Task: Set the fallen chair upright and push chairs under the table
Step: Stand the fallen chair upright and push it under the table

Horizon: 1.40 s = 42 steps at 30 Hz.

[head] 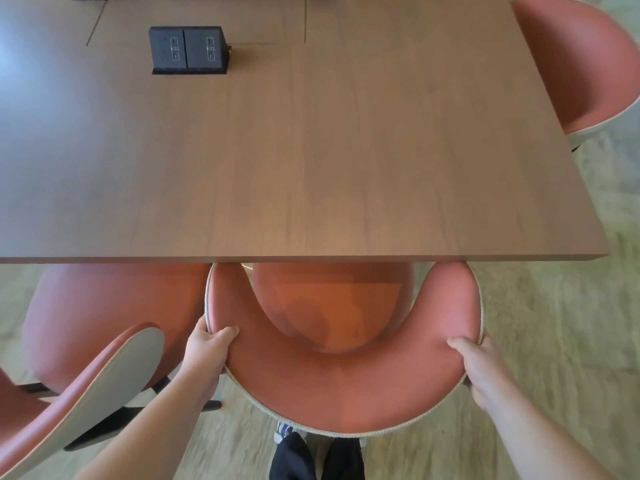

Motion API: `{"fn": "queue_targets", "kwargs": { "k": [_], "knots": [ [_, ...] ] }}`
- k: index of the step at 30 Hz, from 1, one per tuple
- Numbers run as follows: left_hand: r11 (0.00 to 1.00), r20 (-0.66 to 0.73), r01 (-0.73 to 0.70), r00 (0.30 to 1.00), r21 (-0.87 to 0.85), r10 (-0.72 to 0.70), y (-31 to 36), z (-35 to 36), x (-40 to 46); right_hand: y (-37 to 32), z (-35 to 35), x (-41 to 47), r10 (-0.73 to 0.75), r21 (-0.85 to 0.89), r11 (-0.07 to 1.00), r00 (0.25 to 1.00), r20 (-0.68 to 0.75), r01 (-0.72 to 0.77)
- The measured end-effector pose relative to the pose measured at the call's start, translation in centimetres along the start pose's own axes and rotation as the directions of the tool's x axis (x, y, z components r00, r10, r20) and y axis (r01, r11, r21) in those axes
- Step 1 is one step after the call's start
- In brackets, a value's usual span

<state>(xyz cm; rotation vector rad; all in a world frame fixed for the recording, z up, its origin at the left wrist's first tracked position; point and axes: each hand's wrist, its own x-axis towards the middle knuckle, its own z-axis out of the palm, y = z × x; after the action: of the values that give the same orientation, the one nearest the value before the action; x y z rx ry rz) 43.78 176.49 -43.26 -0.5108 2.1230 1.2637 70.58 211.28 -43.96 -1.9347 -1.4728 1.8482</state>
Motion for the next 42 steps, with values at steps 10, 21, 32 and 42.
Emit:
{"fn": "queue_targets", "kwargs": {
  "k": [10, 21, 32, 42],
  "knots": [
    [1.0, 0.01, 0.023, 1.0, 0.017, -0.023, 0.6, 0.4, 0.4, -0.2, 0.3, 0.9, 0.008, -0.02, 1.0, 1.0, 0.001, -0.008],
    [0.999, 0.028, -0.028, 0.999, -0.024, 0.028, 0.7, 0.4, -0.8, -1.2, 1.0, -0.9, 0.03, -0.033, 0.999, 0.999, -0.041, -0.032],
    [0.82, 0.122, -0.342, 0.938, 0.458, 0.323, -4.0, 0.6, -9.0, 4.6, 3.6, -11.9, -0.365, -0.462, 0.834, 0.93, -0.049, 0.303],
    [0.326, 0.484, -0.661, 0.732, 0.676, 0.479, -7.4, 2.1, -10.8, 8.2, 4.5, -13.4, -0.464, -0.785, 0.14, 0.74, 0.486, 0.603]
  ]
}}
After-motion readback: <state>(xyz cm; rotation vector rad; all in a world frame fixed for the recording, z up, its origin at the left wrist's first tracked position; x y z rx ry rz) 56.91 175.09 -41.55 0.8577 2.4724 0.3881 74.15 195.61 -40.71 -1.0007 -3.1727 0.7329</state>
